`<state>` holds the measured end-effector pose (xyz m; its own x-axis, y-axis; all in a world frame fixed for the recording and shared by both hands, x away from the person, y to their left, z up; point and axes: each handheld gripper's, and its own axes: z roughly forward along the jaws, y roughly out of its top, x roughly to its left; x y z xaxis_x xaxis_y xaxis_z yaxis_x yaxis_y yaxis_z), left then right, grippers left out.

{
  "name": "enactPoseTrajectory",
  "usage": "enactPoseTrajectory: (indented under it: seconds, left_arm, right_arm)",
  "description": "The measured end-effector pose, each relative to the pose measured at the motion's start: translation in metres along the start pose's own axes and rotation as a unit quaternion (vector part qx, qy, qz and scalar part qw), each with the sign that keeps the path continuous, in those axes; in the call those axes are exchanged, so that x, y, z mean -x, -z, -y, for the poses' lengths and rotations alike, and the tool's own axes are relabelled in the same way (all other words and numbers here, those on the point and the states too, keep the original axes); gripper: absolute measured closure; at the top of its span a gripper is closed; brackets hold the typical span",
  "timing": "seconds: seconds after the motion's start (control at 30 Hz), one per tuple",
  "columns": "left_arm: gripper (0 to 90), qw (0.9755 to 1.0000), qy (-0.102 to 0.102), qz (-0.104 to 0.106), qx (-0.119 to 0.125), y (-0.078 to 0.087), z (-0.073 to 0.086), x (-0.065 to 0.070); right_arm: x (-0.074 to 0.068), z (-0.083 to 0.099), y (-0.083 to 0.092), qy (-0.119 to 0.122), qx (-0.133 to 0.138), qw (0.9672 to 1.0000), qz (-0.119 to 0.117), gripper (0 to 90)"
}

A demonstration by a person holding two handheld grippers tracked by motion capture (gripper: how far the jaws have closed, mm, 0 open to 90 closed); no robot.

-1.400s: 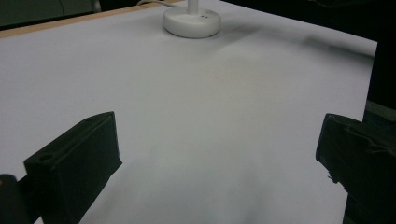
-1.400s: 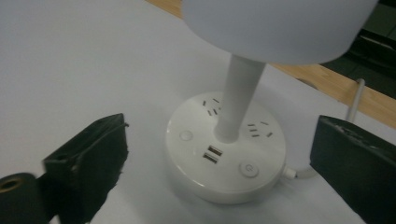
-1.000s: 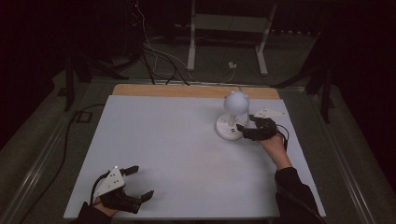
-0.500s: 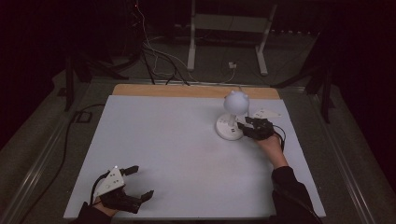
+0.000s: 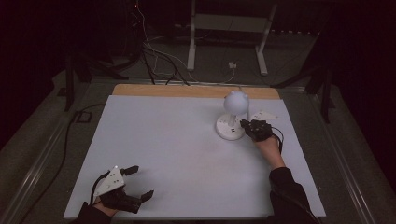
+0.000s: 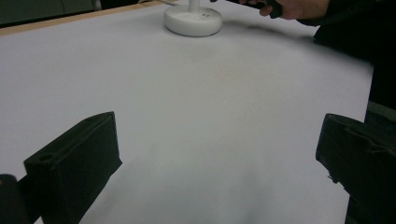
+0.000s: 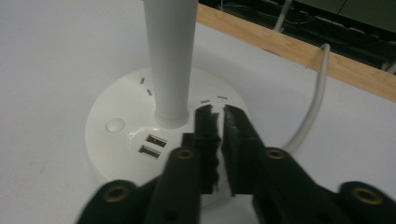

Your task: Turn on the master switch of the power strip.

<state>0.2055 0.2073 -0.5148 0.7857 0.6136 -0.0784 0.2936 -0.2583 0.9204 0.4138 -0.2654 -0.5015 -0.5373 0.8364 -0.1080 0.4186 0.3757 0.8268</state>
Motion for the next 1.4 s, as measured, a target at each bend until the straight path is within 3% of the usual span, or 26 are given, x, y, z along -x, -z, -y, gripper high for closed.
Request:
enactPoseTrajectory:
  seconds: [0.43,0.7,0.97,1.13,1.2,1.4]
  left_arm:
    - [0.1,1.0000,0.001,-0.005,-0.004,-0.002,0.001,-0.001]
    - [0.2,1.0000,0.001,-0.006,-0.004,-0.002,0.001,-0.001]
    - [0.1,1.0000,0.001,-0.005,-0.003,-0.002,0.001,0.000]
    - [0.2,1.0000,0.000,-0.004,-0.002,-0.001,0.000,0.000]
    - [0.1,1.0000,0.000,-0.004,-0.002,-0.001,0.000,0.000]
    - [0.2,1.0000,0.001,-0.003,0.000,0.000,0.000,0.000]
  right_arm:
    - [-0.004,0.006,-0.007,0.006,-0.022,0.9997,-0.006,90.0]
    - [-0.005,0.007,-0.007,0.010,-0.019,0.9998,-0.001,90.0]
    - [-0.010,0.005,-0.008,0.046,-0.035,0.9983,0.008,90.0]
    - [-0.012,0.004,-0.012,0.041,-0.037,0.9984,0.013,90.0]
    - [-0.009,0.005,-0.012,0.026,-0.034,0.9991,0.008,90.0]
    - [-0.013,0.005,-0.012,0.041,-0.035,0.9984,0.019,90.0]
